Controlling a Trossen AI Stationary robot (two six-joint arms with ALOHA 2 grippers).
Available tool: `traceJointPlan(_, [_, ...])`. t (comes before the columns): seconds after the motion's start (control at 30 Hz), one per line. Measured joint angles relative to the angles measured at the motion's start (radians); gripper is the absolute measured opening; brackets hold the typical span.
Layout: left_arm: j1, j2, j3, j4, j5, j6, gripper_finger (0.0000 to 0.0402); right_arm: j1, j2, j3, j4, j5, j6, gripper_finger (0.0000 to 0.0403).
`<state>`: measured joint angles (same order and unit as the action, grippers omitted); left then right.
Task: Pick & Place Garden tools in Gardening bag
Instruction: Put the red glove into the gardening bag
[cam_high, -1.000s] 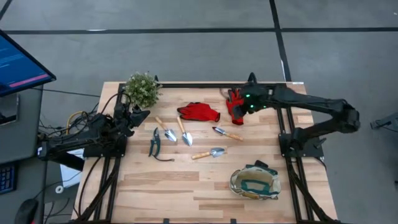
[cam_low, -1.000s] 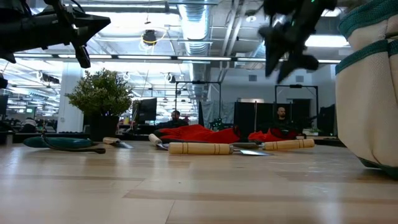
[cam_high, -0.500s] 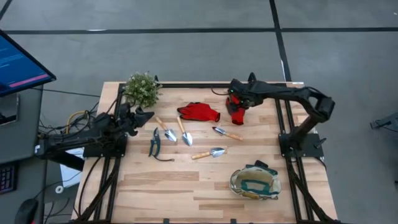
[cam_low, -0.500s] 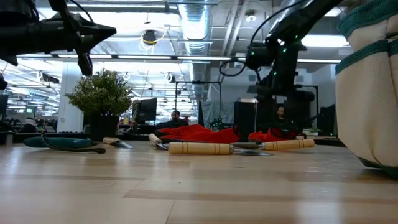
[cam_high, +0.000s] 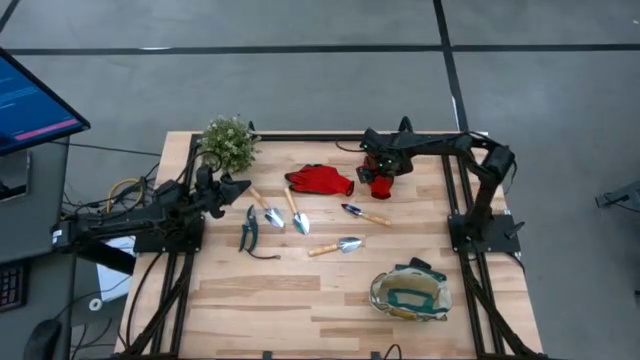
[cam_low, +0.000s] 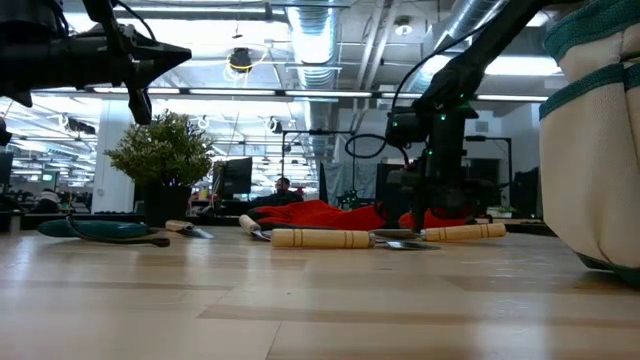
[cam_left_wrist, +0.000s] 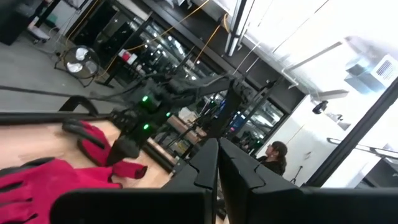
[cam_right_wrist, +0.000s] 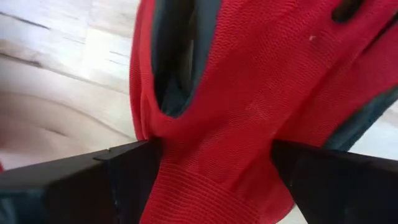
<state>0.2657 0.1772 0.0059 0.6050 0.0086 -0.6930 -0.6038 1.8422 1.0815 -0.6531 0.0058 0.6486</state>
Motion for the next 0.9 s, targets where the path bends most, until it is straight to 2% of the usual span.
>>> traceJointPlan(0.13, [0.000,0.000,0.000,0.024,0.014,0.004,0.0012,0.009,0.031,0.003,-0.010,0.022,0.031,0.0281])
traceJointPlan(0.23, [0.000,0.000,0.000,0.024,0.041,0.012,0.0012,0.023,0.028,0.001,-0.013,0.076,0.048,0.0239])
traceJointPlan(0.3, [0.000,0.000,0.000,0.025,0.062,0.035,0.0012,0.022,0.019,-0.001,-0.017,0.096,0.046,0.0193])
traceJointPlan(0.47, [0.000,0.000,0.000,0.022,0.086,0.099,0.0010,0.008,-0.006,-0.007,-0.035,0.098,-0.033,0.0037])
traceJointPlan(0.5, [0.000,0.000,0.000,0.018,0.094,0.108,0.0008,0.003,-0.012,-0.007,-0.031,0.092,-0.055,0.0019])
traceJointPlan(0.63, [0.000,0.000,0.000,-0.016,0.112,0.112,0.0005,-0.006,-0.067,-0.007,-0.032,0.081,-0.091,0.0007])
traceJointPlan(0.9, [0.000,-0.001,0.000,-0.112,0.122,0.113,0.0007,0.022,-0.340,-0.004,-0.061,0.092,-0.159,0.0002])
